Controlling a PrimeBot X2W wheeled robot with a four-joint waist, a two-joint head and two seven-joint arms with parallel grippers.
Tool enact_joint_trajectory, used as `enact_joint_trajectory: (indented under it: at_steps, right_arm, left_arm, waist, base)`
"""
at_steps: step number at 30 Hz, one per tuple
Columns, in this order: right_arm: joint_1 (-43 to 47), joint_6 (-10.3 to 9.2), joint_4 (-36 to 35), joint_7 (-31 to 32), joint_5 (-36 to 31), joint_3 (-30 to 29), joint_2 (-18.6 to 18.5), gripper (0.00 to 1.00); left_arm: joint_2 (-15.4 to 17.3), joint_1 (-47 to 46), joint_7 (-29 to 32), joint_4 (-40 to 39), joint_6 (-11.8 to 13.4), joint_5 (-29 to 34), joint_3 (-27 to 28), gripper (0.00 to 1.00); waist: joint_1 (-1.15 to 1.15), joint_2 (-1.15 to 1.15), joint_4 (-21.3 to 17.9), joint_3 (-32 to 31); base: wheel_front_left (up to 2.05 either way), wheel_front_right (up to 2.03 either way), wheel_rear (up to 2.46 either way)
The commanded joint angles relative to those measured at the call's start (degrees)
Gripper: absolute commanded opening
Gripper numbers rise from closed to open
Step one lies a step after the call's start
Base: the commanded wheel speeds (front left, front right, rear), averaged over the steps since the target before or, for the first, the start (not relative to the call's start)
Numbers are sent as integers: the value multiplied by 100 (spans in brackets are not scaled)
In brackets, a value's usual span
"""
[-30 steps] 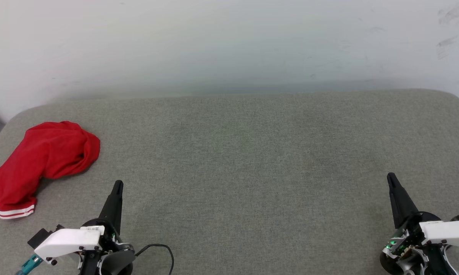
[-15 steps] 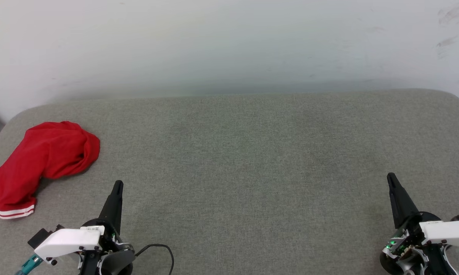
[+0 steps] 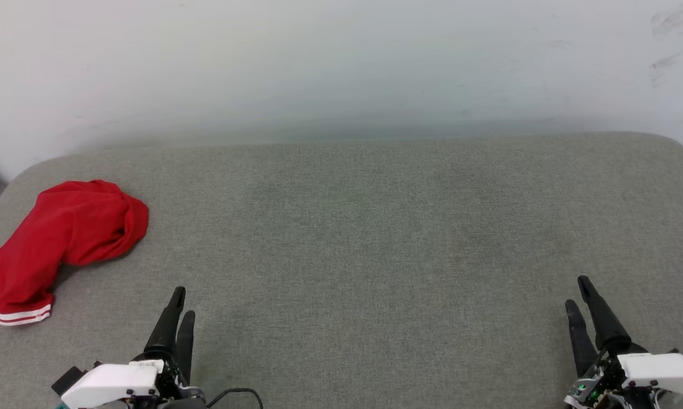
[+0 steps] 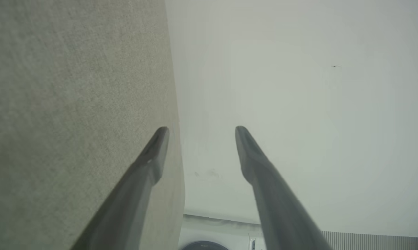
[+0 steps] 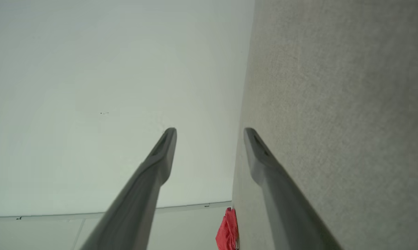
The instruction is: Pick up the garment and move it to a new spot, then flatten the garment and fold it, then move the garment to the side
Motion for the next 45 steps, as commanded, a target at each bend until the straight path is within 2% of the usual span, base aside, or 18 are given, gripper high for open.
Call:
enact_joint_trajectory:
  at_steps: [1, 18, 22, 30, 31, 34, 45]
  right_arm:
    - [-53, 0, -109, -65, -52, 48, 0, 100]
    - [104, 0, -282, -509, -725, 182, 3, 100]
    - [122, 0, -326, -607, -1033, 174, 3, 100]
    - [104, 0, -598, -790, -2229, 19, 4, 100]
    - [102, 0, -761, -857, -2748, 28, 4, 100]
    - [95, 0, -949, -921, -3292, 54, 4, 100]
    - [89, 0, -1561, -1137, -5155, 295, 4, 100]
  left_arm:
    - [3, -58, -62, -108, -5, 37, -33, 100]
    - [7, 157, -502, -339, -8, 577, 16, 100]
    - [8, 184, -601, -454, -9, 1019, 211, 100]
    - [10, 213, -786, -638, -10, 1747, 487, 100]
    - [10, 199, -850, -746, 30, 1998, 626, 100]
    - [11, 204, -914, -940, 112, 2412, 674, 100]
    - [13, 328, -1132, -1897, 677, 4249, 74, 100]
  waist:
    - [0, 0, -3, -2]
    - [0, 0, -30, -17]
    - [0, 0, -41, -19]
    - [0, 0, -68, -7]
    - [0, 0, -78, -3]
    - [0, 0, -92, 1]
    - [0, 0, -121, 26]
  base:
    - [0, 0, 0]
    - [0, 0, 0]
    - [0, 0, 0]
    - [0, 0, 0]
    - [0, 0, 0]
    - [0, 0, 0]
    - [0, 0, 0]
